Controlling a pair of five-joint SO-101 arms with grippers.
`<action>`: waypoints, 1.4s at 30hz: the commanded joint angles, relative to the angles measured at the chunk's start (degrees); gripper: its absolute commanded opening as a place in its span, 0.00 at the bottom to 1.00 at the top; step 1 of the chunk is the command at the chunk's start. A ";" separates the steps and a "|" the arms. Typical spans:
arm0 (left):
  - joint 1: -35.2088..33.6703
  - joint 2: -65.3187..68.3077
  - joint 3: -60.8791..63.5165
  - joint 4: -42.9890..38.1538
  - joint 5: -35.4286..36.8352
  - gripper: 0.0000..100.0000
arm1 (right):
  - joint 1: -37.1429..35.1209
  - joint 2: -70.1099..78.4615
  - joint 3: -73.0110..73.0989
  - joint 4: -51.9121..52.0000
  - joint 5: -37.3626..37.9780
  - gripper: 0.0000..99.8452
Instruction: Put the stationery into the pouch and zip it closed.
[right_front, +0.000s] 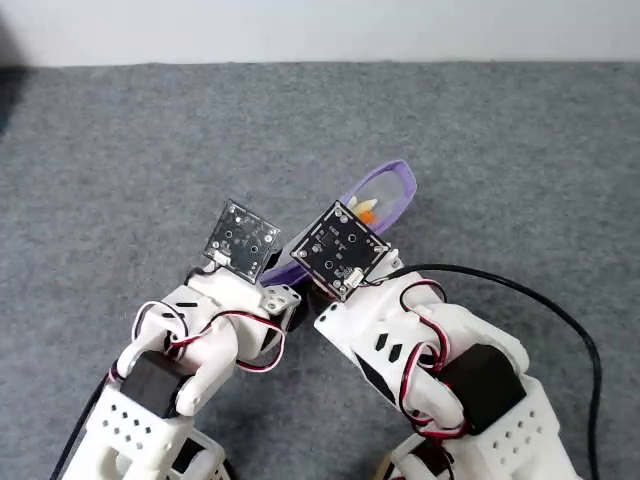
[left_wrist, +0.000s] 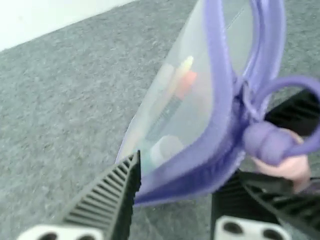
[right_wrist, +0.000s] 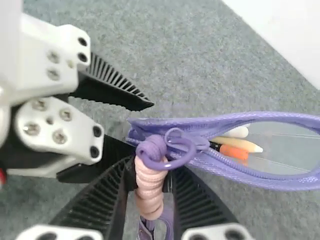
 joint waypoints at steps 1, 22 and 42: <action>1.76 -0.35 -1.19 -5.10 0.79 0.21 | -0.13 0.92 -2.02 2.42 0.79 0.01; 3.96 -0.88 0.57 -9.14 0.44 0.01 | 12.44 1.63 -4.40 -6.64 4.13 0.01; -0.18 -4.84 -4.18 0.53 0.70 0.01 | 27.30 1.80 11.96 -43.56 4.31 0.01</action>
